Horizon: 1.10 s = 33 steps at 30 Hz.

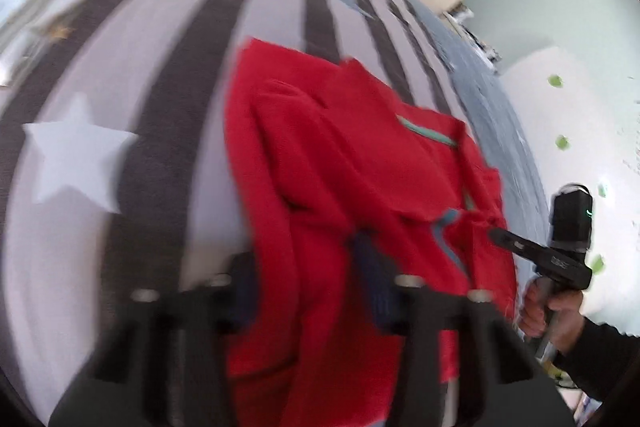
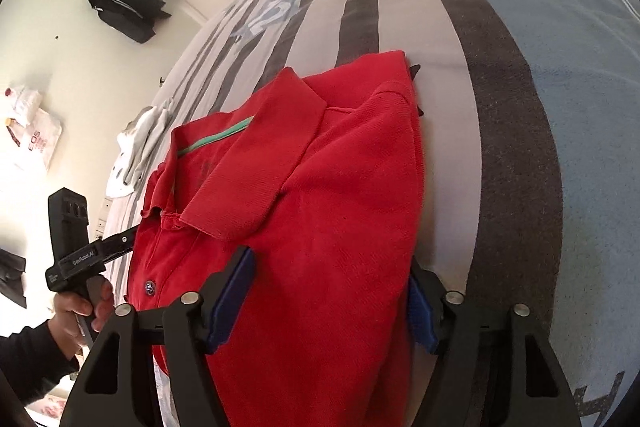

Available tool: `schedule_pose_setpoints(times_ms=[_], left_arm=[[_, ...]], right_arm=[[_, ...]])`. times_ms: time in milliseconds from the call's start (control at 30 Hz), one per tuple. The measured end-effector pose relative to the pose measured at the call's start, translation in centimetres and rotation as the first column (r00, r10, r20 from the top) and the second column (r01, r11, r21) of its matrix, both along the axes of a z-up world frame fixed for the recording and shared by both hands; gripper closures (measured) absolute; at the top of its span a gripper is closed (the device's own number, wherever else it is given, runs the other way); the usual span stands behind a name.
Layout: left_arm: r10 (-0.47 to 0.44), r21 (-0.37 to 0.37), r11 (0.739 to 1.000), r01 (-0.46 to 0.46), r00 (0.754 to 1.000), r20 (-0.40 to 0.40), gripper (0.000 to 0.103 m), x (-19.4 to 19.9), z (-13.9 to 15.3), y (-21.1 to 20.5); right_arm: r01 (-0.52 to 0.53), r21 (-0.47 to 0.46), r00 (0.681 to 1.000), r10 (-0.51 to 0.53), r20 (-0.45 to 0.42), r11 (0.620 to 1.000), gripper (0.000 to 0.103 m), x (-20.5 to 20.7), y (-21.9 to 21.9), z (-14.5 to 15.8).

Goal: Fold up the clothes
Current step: 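Grasp the folded red shirt edge with both grippers and lift it, then carry the folded red shirt with both grippers onto the white clothes stack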

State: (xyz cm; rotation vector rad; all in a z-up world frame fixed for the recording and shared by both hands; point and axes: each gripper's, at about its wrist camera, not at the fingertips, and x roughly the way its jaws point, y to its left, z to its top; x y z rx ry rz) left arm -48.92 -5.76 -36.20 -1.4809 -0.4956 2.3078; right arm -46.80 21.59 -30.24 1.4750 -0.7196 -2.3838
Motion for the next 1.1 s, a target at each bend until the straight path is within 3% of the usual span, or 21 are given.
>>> schedule_pose_setpoints(times_ms=[33,67,167,367,500,633,767,967,1100], left_arm=[[-0.006,-0.018,1.000,0.006,1.000,-0.006,0.072,0.1,0.0,0.4],[-0.010,-0.031,0.999,0.009,1.000,-0.012,0.073,0.1,0.0,0.6],[-0.006,-0.035,0.999,0.005,1.000,-0.020,0.085,0.1,-0.1,0.8],[0.032,-0.021,0.999,-0.033,0.998,-0.054,0.091,0.7,0.9,1.3],[0.049,0.048,0.998,-0.045,0.994,-0.095,0.091,0.4,4.3,0.3],[0.062,0.067,0.996,-0.052,0.985,-0.162,0.092,0.0,8.3,-1.5],[0.102,0.083,0.993,-0.087,0.973,-0.209,0.092,-1.2,11.7,-6.7],[0.089,0.014,0.996,-0.089,0.952,-0.292,0.092,-4.6,17.0,-17.5],[0.091,-0.047,0.992,-0.114,0.936,-0.340,0.092,-8.8,20.8,-24.7]], right_arm=[[0.006,-0.004,1.000,-0.006,0.002,1.000,0.062,0.2,0.2,0.0],[0.012,-0.008,1.000,-0.012,0.004,1.000,0.074,0.3,0.4,0.0],[0.023,0.033,1.000,-0.023,0.008,0.999,0.089,0.3,-0.4,0.6],[0.050,0.125,0.999,-0.051,0.006,0.991,0.093,0.4,-2.3,2.3],[0.062,0.143,0.997,-0.056,-0.044,0.988,0.093,-0.8,-5.4,6.0],[0.065,0.148,0.994,-0.051,-0.095,0.987,0.093,-2.8,-9.4,9.7],[0.069,0.153,0.988,-0.046,-0.145,0.986,0.093,-4.8,-13.4,13.4],[0.074,0.161,0.975,-0.038,-0.220,0.984,0.094,-7.9,-19.4,19.0],[0.072,0.102,0.965,-0.044,-0.259,0.992,0.094,-12.9,-25.9,21.3]])
